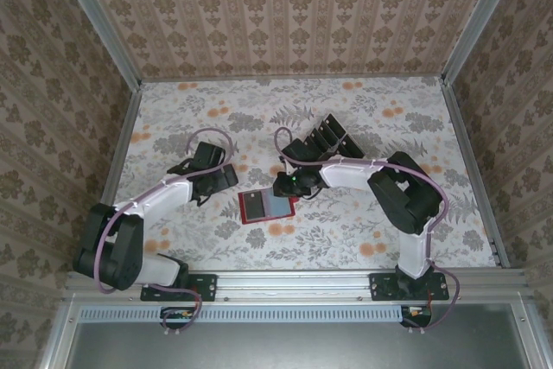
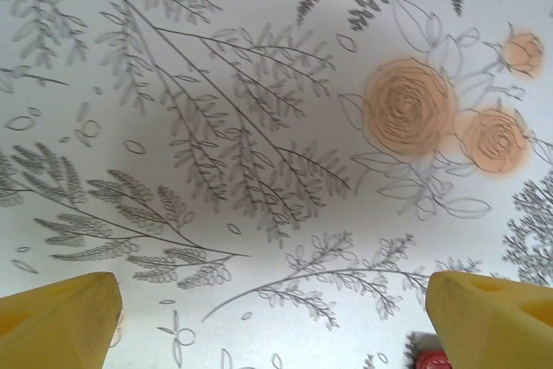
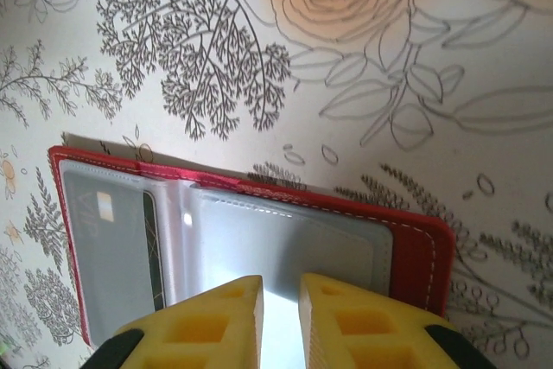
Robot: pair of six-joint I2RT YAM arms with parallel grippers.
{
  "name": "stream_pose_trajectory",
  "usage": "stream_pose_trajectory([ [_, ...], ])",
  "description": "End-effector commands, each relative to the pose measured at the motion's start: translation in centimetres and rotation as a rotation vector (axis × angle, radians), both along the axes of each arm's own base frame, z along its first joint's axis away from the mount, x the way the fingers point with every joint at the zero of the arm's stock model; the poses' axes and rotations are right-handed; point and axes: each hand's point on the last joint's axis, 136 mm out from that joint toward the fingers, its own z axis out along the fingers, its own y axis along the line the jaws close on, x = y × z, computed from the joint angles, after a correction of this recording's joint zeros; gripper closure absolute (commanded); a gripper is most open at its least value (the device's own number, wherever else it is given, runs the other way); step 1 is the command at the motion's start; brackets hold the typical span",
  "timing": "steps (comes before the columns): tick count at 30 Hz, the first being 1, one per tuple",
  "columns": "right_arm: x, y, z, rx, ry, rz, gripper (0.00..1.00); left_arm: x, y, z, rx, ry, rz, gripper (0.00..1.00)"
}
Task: Put the credit cards into the card holder
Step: Move the card holder to the center of the table, then flip over the card slot in the card holder.
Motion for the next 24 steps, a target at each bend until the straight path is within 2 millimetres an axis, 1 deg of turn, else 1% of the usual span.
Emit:
stream_pose_trajectory([
  [1, 0.1, -0.1, 1.1, -0.003, -0.037, -0.018, 0.75, -0.7, -1.2, 0.5, -0.055, -0.001, -0.061, 0.00],
  [3, 0.5, 0.3, 2.2, 0.012, -0.065, 0.007, 0.73, -1.5, -1.6, 0.5, -0.071, -0.002, -0.071, 0.00],
  [4, 0.6, 0.4, 2.7, 0.014, -0.077, 0.022, 0.72, -1.9, -1.5, 0.4, -0.078, 0.000, -0.062, 0.00],
  [5, 0.7, 0.6, 3.2, 0.016, -0.087, 0.037, 0.71, -2.6, -2.2, 0.4, -0.084, 0.000, -0.084, 0.00],
  [8, 0.6, 0.7, 3.8, -0.003, -0.092, 0.075, 0.68, -4.1, -2.8, 0.2, -0.106, -0.001, -0.086, 0.00],
  [11, 0.5, 0.3, 3.5, -0.036, -0.086, 0.097, 0.65, -5.0, -3.9, 0.3, -0.135, -0.019, -0.092, 0.00],
  [16, 0.1, -0.1, 2.7, -0.068, -0.074, 0.116, 0.64, -6.0, -5.4, 0.3, -0.121, -0.033, -0.123, 0.00],
  [21, -0.1, -0.1, 2.1, -0.074, -0.060, 0.124, 0.64, -6.9, -5.3, -0.8, -0.021, -0.005, -0.148, 0.00],
  [24, -0.3, -0.1, 1.7, -0.079, -0.050, 0.128, 0.63, -7.4, -4.5, -1.8, 0.057, 0.016, -0.153, 0.00],
])
